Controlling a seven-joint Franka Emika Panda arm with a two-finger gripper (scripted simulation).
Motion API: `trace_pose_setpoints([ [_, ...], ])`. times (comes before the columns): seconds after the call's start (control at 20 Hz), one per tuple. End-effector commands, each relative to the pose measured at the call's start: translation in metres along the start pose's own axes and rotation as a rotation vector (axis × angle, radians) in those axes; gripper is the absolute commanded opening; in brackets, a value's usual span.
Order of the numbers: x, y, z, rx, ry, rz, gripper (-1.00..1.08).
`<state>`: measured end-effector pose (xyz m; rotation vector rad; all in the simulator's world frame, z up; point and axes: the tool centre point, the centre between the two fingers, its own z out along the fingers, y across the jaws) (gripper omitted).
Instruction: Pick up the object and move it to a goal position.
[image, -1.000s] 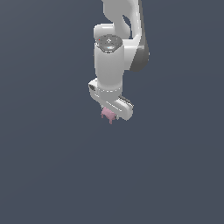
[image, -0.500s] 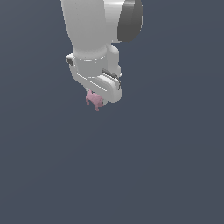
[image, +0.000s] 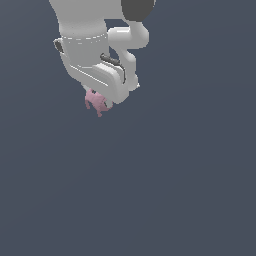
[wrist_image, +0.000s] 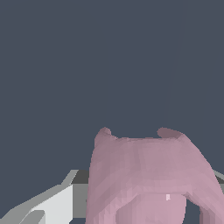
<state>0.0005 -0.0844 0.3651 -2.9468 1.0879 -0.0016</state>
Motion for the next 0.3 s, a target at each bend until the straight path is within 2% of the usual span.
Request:
trace_pose_setpoints([
  [0.0, 0.003, 0.0016, -0.0067, -0.001, -0.001, -0.001, -1.0],
  [0.25, 0.0052, 0.0023, -0.0106, -0.001, -0.001, -0.001, -1.0],
])
